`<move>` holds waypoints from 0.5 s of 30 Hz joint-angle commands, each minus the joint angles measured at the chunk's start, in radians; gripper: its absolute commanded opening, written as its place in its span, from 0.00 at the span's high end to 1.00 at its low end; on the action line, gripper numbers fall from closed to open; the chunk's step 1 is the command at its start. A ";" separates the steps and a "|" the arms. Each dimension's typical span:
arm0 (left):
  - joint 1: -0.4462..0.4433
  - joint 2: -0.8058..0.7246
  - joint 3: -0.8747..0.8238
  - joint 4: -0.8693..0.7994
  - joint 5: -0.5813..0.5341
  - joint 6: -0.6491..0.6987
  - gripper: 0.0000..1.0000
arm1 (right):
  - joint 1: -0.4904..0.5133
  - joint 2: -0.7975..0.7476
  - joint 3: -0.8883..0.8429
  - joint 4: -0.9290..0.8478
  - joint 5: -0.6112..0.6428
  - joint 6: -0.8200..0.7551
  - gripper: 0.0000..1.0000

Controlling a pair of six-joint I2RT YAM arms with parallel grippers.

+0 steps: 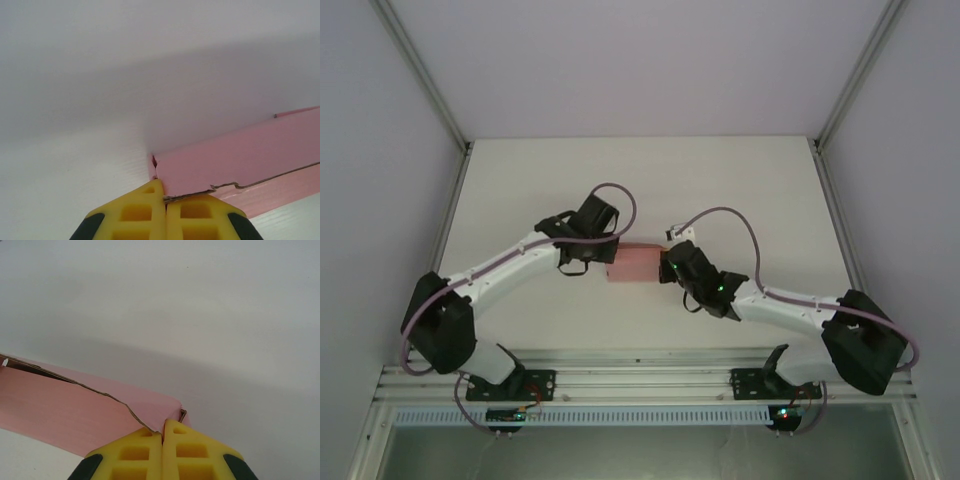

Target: Assemble paper box

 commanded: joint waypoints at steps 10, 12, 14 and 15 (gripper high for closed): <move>-0.124 -0.137 -0.428 0.313 0.001 -0.140 1.00 | 0.055 0.036 -0.158 0.020 -0.052 -0.046 1.00; -0.135 -0.147 -0.472 0.345 -0.008 -0.143 1.00 | 0.056 0.027 -0.165 0.027 -0.076 -0.045 1.00; -0.137 -0.153 -0.484 0.346 -0.022 -0.154 1.00 | 0.057 0.008 -0.156 -0.007 -0.125 -0.024 1.00; -0.136 -0.158 -0.483 0.342 -0.035 -0.151 1.00 | 0.050 -0.007 -0.148 -0.015 -0.139 -0.012 0.96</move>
